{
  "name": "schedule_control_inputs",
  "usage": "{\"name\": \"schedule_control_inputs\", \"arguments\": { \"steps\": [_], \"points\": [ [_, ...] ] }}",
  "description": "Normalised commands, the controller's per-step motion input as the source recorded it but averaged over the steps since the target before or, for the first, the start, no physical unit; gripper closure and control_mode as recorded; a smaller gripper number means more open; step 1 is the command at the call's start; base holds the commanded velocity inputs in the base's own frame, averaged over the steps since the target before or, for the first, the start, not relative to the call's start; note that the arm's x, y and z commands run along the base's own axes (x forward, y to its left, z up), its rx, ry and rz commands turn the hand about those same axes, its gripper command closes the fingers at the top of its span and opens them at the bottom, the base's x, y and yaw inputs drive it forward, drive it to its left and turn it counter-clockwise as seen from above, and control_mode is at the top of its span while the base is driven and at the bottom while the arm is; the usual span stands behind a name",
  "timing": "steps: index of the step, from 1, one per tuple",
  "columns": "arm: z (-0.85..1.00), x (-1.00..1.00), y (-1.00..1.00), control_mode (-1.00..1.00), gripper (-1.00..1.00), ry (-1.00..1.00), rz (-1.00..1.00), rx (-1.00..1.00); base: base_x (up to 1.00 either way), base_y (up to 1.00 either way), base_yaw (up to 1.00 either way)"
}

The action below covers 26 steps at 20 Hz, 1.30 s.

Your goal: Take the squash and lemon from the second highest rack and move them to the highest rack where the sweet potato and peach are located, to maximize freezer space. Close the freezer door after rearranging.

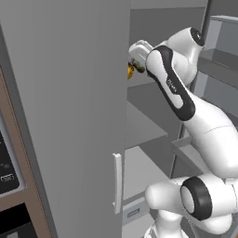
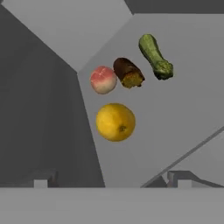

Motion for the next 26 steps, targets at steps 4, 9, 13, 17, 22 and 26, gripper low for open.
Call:
{"name": "schedule_control_inputs", "arguments": {
  "steps": [4,9,13,17,22,26],
  "points": [
    [0.00,-0.93,0.00,-1.00,-1.00,-0.17,0.00,0.00,0.00,0.00,0.00],
    [0.00,-0.95,0.00,-1.00,-1.00,-0.17,-0.03,0.00,0.00,0.00,0.00],
    [-0.05,-0.72,0.17,-1.00,-1.00,0.03,-0.01,-0.14,0.00,0.00,0.00],
    [0.00,-0.70,0.27,-1.00,-1.00,0.05,-0.18,-0.07,0.00,0.00,0.00],
    [-0.13,-0.70,0.32,-1.00,-1.00,0.04,-0.21,-0.16,0.00,0.00,0.00],
    [-0.20,-0.33,0.05,1.00,-1.00,0.00,0.00,-0.03,-0.49,-0.02,-0.01]
  ]
}}
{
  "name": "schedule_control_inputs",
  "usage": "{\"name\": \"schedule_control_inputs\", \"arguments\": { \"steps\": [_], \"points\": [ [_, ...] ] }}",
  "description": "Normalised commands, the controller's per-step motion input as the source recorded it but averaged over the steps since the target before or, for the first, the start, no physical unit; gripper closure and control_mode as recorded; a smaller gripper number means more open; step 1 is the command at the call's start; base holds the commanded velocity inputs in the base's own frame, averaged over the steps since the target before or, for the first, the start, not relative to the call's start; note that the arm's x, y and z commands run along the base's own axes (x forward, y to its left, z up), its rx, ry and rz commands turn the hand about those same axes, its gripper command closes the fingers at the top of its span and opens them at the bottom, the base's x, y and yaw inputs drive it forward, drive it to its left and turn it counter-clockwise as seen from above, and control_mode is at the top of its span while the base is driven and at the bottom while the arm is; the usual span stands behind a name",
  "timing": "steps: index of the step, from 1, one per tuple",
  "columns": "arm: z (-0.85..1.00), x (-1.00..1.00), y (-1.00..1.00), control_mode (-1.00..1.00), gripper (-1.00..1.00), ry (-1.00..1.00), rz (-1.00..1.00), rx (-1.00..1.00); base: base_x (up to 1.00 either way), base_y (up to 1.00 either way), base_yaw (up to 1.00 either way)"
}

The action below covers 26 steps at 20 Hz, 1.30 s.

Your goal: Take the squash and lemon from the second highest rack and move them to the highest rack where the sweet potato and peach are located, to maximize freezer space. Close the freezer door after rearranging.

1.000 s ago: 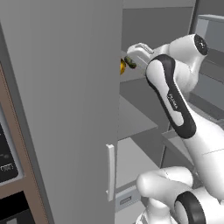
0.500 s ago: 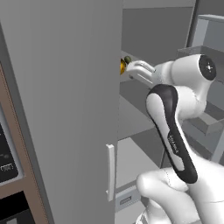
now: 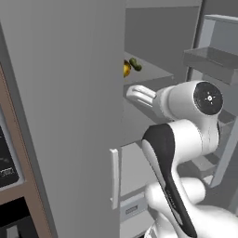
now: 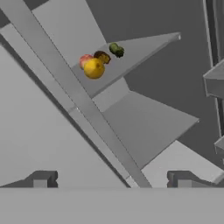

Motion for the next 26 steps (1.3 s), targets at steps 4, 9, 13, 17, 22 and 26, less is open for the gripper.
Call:
{"name": "schedule_control_inputs", "arguments": {
  "steps": [4,9,13,17,22,26],
  "points": [
    [0.00,0.00,0.00,1.00,-1.00,0.00,0.00,0.00,-1.00,-0.37,-0.21],
    [0.00,0.00,0.00,1.00,-1.00,0.00,0.00,0.00,-0.54,-0.89,-0.17],
    [0.00,0.00,0.00,1.00,-1.00,0.00,0.00,0.00,-0.28,-1.00,0.00],
    [0.00,0.00,0.00,1.00,-1.00,0.00,0.00,0.00,-0.32,-1.00,0.02],
    [0.00,0.00,0.00,1.00,-1.00,0.00,0.00,0.00,-0.09,-1.00,0.18],
    [0.00,0.00,0.00,1.00,-1.00,0.00,0.00,0.00,0.21,-0.93,0.50]
  ]
}}
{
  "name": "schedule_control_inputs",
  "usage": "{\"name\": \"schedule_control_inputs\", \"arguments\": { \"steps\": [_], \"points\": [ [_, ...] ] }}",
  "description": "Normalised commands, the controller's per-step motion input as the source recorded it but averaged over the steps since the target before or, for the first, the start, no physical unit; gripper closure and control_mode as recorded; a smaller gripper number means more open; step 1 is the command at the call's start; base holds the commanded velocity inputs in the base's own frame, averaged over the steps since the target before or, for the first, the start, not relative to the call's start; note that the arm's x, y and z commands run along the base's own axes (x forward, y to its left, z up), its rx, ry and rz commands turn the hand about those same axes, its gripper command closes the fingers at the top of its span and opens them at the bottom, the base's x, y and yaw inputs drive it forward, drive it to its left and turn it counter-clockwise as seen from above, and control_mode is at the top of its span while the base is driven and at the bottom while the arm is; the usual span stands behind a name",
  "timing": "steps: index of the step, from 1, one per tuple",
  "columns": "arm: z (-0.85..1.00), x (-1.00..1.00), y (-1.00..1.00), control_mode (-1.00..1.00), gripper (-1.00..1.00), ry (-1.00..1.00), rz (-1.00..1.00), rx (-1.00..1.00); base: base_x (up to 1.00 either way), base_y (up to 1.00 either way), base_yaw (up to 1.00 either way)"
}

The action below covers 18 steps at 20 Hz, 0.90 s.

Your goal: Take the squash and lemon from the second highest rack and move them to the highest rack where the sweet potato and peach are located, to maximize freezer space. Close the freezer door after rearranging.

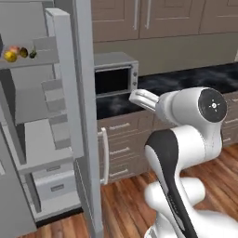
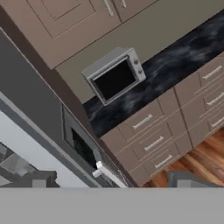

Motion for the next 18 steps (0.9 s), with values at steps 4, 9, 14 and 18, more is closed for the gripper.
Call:
{"name": "schedule_control_inputs", "arguments": {
  "steps": [4,9,14,18],
  "points": [
    [0.00,0.00,0.00,1.00,-1.00,0.00,0.00,0.00,0.53,-0.74,0.82],
    [0.00,0.00,0.00,1.00,-1.00,0.00,0.00,0.00,0.42,-0.81,0.80],
    [0.00,0.00,0.00,1.00,-1.00,0.00,0.00,0.00,0.44,-0.83,0.76],
    [0.00,0.00,0.00,1.00,-1.00,0.00,0.00,0.00,0.44,-0.87,0.71]
  ]
}}
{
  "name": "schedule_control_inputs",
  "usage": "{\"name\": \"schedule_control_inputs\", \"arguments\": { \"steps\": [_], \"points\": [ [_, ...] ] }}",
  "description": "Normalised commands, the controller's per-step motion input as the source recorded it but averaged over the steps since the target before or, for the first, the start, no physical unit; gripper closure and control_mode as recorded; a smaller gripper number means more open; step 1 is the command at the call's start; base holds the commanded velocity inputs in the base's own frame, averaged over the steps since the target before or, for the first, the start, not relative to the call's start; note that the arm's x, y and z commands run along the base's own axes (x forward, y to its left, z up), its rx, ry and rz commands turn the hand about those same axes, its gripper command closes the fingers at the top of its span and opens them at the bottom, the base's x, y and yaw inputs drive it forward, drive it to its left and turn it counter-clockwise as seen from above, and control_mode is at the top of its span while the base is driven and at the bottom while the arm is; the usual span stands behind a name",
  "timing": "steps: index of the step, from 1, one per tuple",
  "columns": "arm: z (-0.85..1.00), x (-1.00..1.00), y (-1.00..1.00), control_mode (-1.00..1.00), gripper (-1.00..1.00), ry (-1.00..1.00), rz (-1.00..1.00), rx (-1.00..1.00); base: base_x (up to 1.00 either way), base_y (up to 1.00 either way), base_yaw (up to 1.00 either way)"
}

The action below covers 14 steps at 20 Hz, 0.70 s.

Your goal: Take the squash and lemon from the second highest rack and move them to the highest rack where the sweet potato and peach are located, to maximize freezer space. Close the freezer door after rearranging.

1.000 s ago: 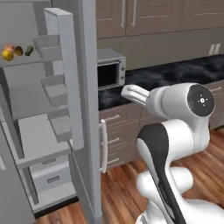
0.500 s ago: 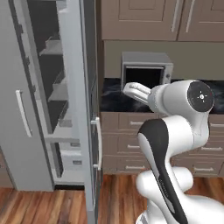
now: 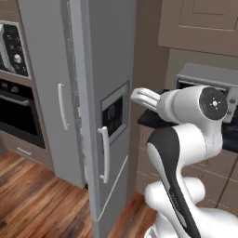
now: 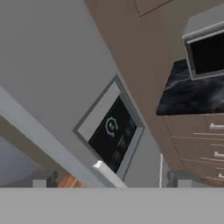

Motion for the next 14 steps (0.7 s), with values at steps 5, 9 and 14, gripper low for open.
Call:
{"name": "schedule_control_inputs", "arguments": {
  "steps": [5,9,14],
  "points": [
    [0.00,0.00,0.00,1.00,-1.00,0.00,0.00,0.00,0.54,-0.70,0.52],
    [0.00,0.00,0.00,1.00,-1.00,0.00,0.00,0.00,0.59,-0.39,0.32],
    [0.00,0.00,0.00,1.00,-1.00,0.00,0.00,0.00,0.37,-0.14,0.23]
  ]
}}
